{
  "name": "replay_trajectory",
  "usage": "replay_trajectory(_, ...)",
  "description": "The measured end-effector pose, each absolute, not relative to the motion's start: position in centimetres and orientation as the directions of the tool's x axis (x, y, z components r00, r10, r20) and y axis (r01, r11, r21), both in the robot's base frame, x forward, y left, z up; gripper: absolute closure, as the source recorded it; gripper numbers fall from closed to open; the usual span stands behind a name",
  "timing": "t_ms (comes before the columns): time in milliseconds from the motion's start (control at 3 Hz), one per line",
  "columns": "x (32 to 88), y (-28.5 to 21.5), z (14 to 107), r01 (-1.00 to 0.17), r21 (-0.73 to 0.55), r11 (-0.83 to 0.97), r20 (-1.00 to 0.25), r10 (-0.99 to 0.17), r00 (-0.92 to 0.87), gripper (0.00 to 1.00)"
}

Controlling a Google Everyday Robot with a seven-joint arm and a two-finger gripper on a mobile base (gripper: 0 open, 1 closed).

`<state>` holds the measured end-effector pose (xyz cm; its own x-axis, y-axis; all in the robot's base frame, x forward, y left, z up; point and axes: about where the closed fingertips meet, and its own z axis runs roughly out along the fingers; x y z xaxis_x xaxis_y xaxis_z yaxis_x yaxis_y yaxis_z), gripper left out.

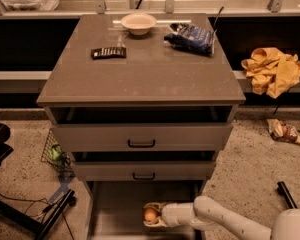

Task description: Place orange into bottom drawer

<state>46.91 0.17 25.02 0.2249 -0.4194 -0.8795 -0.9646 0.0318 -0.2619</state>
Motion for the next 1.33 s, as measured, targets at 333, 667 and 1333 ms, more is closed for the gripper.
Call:
replay_trajectory(333, 46.9, 0.8, 21.1, -0.968, -0.246, 0.038, -0.867, -0.456, 0.202, 1.0)
replay_trajectory(667, 46.9, 1.3, 17.1, -0.98, -0.196, 0.029, -0.851, -0.503, 0.155, 1.0)
replay_trajectory(1333, 46.6, 1.8, 16.5, -0.983, -0.184, 0.021, -0.85, -0.506, 0.149, 0.64)
